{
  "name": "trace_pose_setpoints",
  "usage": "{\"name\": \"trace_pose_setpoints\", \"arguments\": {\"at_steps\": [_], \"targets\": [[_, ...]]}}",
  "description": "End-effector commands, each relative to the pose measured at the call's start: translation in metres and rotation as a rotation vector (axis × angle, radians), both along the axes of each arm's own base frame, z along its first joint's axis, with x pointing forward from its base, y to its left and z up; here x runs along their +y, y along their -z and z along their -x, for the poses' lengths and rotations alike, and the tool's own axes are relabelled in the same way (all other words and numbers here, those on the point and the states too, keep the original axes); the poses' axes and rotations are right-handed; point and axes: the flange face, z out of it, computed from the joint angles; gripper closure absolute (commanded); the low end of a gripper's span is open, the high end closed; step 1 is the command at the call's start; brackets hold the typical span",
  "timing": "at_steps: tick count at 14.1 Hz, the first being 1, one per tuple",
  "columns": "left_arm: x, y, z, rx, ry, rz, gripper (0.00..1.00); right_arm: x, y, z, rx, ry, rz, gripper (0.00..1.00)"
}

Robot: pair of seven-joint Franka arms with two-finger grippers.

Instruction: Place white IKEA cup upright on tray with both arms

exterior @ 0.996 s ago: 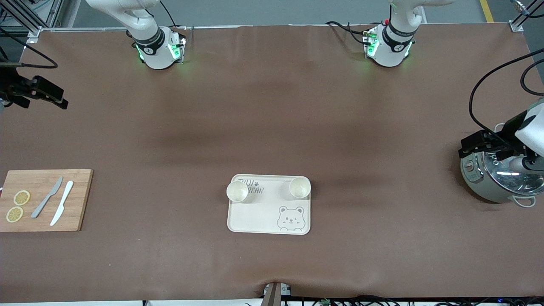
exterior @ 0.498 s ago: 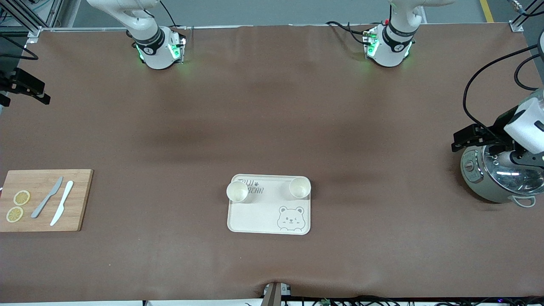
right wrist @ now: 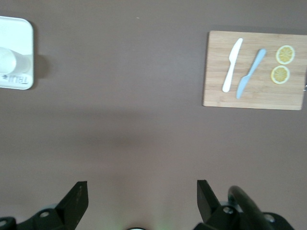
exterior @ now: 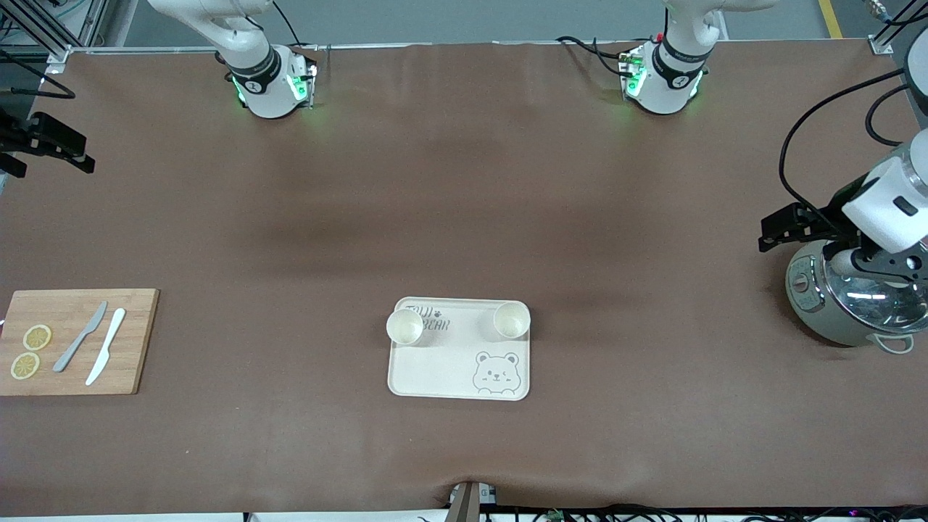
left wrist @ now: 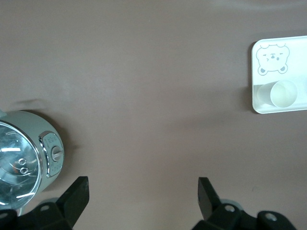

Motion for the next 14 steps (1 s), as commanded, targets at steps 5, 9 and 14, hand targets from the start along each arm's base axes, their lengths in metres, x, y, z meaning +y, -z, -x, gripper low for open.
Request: {"name": "trace_pose_setpoints", "arguments": {"at_steps": [5,9,14], "targets": [[-0.001,-0.022,0.04,-0.075,-0.018,-0.104,0.0,-0.005,-0.008,0.005,-0.007,-0.003,0.044,0.0],[-0.006,-0.035,0.069,-0.096,-0.017,-0.093,0.0,-0.007,-0.009,0.006,-0.007,0.039,0.045,0.0],[-0.003,-0.029,0.094,-0.09,-0.026,-0.032,0.0,-0.006,-0.01,0.005,-0.011,0.03,0.05,0.0]]}}
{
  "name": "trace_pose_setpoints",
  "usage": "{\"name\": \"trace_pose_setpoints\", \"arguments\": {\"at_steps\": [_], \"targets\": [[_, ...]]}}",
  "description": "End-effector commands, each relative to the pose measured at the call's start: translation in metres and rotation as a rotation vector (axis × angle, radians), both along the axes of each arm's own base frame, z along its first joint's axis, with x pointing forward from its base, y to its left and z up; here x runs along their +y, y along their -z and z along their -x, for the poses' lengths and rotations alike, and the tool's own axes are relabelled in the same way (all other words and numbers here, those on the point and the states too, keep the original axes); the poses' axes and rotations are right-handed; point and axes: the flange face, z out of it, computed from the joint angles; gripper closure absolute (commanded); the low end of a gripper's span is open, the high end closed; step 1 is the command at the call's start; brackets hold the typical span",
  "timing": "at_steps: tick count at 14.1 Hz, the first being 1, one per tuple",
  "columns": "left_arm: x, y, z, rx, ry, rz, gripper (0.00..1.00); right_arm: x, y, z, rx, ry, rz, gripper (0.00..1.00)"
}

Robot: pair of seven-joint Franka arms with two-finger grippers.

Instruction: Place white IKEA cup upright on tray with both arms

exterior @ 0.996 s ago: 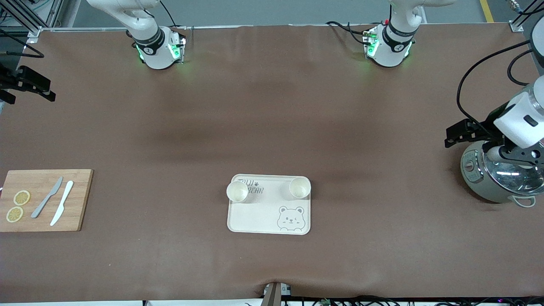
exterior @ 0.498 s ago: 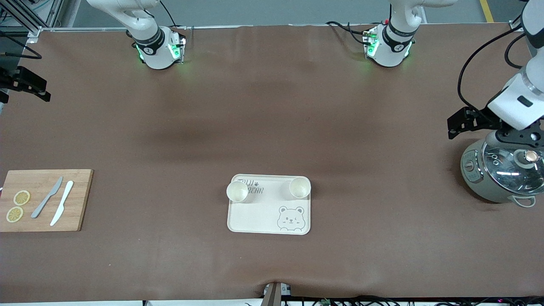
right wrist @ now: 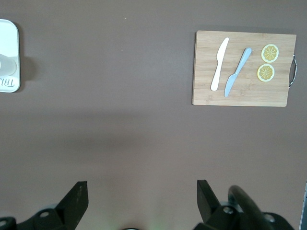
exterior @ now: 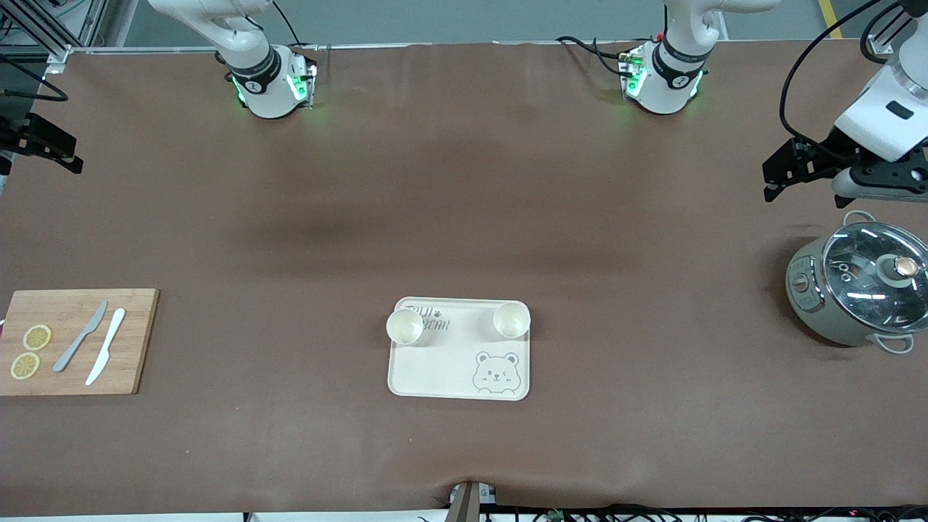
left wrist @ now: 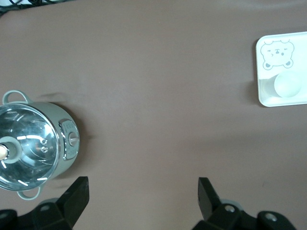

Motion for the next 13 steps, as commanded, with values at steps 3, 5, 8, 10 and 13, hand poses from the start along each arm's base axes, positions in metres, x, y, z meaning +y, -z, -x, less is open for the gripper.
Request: {"name": "trace_pose_setpoints", "arguments": {"at_steps": [3,5,8,10,13], "targets": [[0.012,0.008,0.028,0.015,-0.028,0.025,0.0,0.0,-0.006,0.004,-0.005,0.01,0.02,0.0],[0.012,0.007,0.023,0.014,-0.031,0.029,0.0,0.001,-0.006,0.003,-0.007,0.01,0.021,0.0],[0.012,0.006,0.026,0.047,-0.105,0.077,0.0,0.002,-0.006,0.003,-0.007,0.011,0.018,0.0],[0.013,0.007,0.028,0.07,-0.125,0.087,0.0,0.003,-0.006,0.004,-0.003,0.01,0.017,0.0],[0.012,0.002,0.018,0.088,-0.153,0.082,0.0,-0.002,-0.006,0.003,-0.009,0.016,0.019,0.0]]}}
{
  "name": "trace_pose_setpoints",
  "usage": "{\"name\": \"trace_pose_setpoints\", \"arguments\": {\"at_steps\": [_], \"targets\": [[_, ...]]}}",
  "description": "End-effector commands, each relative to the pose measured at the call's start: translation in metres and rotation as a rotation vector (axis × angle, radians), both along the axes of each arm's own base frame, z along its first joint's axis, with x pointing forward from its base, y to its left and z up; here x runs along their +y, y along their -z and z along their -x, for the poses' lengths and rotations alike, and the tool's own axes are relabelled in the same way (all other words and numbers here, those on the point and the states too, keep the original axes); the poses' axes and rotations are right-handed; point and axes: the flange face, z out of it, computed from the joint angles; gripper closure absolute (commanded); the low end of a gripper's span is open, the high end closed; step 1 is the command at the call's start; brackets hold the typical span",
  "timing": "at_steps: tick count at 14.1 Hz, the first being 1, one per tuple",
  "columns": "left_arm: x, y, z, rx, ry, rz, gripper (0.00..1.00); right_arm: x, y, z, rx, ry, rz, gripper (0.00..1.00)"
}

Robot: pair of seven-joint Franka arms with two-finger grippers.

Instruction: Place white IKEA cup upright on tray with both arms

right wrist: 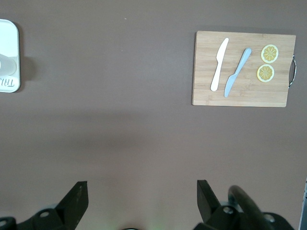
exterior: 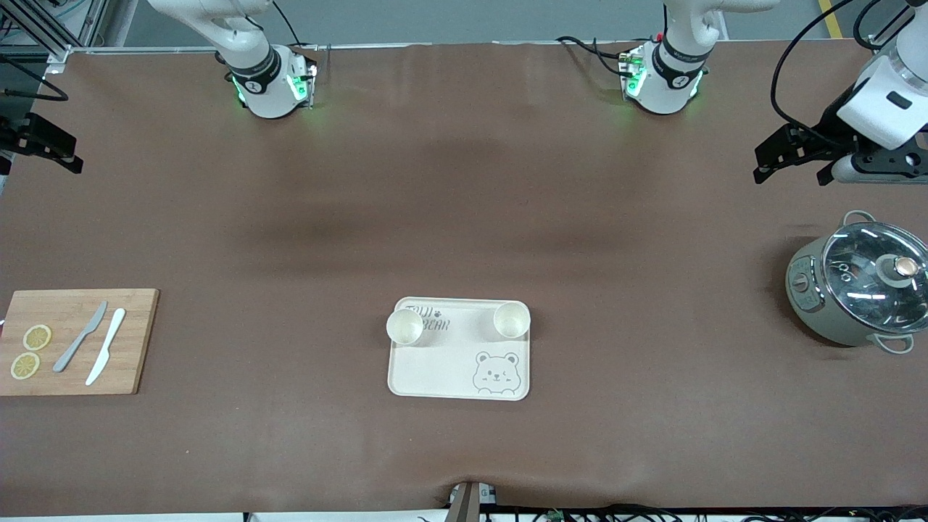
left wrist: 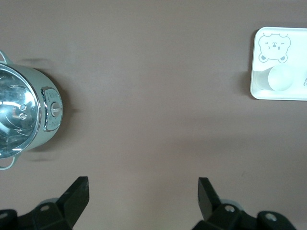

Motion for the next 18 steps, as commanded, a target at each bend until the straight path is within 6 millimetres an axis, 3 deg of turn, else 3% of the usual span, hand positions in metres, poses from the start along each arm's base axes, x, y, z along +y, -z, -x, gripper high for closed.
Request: {"name": "trace_pose_setpoints", "arguments": {"at_steps": [1,8,11,18], "targets": [[0.002,-0.009,-0.007,0.032,-0.034,0.014,0.0,-0.001,-0.005,0.003,-0.008,0.014,0.018,0.0],[0.003,-0.008,-0.008,0.037,-0.043,-0.01,0.0,0.002,-0.005,0.002,-0.009,0.009,0.018,0.0],[0.001,-0.004,-0.023,0.041,-0.037,-0.021,0.0,0.004,-0.012,0.002,-0.02,0.006,0.016,0.0],[-0.003,-0.003,-0.025,0.041,-0.031,-0.021,0.0,0.005,-0.011,0.001,-0.019,0.006,0.011,0.0]]}}
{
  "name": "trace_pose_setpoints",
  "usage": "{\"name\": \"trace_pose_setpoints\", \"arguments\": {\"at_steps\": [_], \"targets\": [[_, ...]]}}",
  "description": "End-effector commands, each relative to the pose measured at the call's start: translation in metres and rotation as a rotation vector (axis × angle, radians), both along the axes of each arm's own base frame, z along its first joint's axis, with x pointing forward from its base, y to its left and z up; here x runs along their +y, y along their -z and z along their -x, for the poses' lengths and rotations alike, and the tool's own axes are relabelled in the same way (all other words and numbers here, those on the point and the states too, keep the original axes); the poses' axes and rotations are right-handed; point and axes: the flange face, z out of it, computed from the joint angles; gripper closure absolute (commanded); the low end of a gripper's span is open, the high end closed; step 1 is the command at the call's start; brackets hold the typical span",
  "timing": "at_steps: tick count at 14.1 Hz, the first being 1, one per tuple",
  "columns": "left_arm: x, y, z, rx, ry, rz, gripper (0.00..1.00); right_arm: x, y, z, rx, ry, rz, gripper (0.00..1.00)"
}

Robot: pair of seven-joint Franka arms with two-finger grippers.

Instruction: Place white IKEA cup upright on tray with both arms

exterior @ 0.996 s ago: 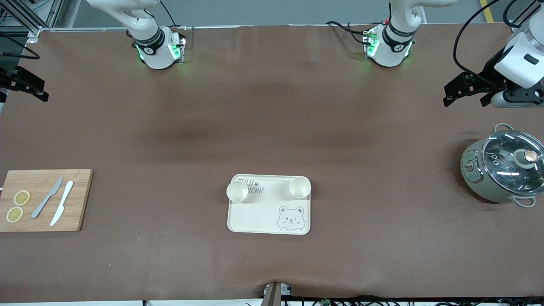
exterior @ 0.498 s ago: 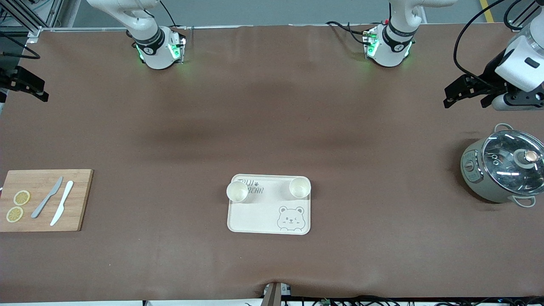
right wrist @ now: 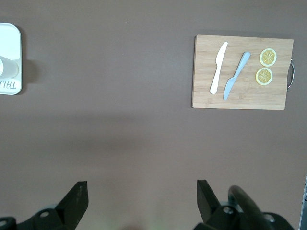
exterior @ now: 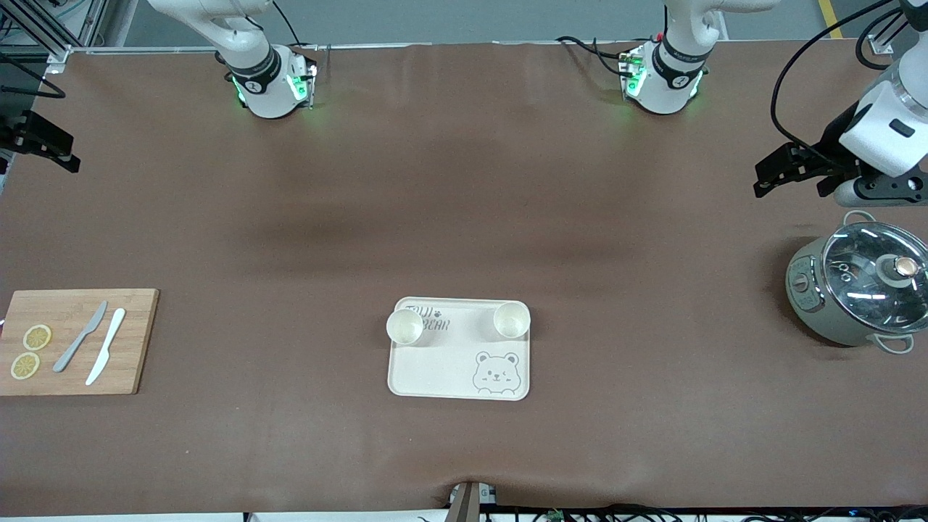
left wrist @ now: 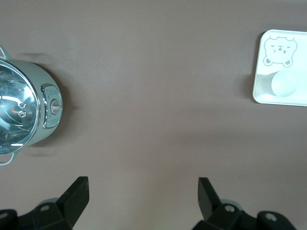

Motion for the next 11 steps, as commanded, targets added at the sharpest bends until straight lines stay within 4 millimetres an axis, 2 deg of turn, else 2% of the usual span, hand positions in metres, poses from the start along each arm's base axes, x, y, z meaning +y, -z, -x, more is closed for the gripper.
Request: {"name": "trace_pose_setpoints", "arguments": {"at_steps": [1,11], "targets": [[0.0004,-0.0065,-0.0004,0.004,-0.004,-0.016,0.0,0.0032,-0.0053,0.0016,-0.003,0.009,0.01,0.0],[0.0022,-0.0065,-0.0006,0.001,-0.002,-0.04,0.0,0.0006,-0.0048,0.0014,-0.004,0.006,0.012,0.0]]}}
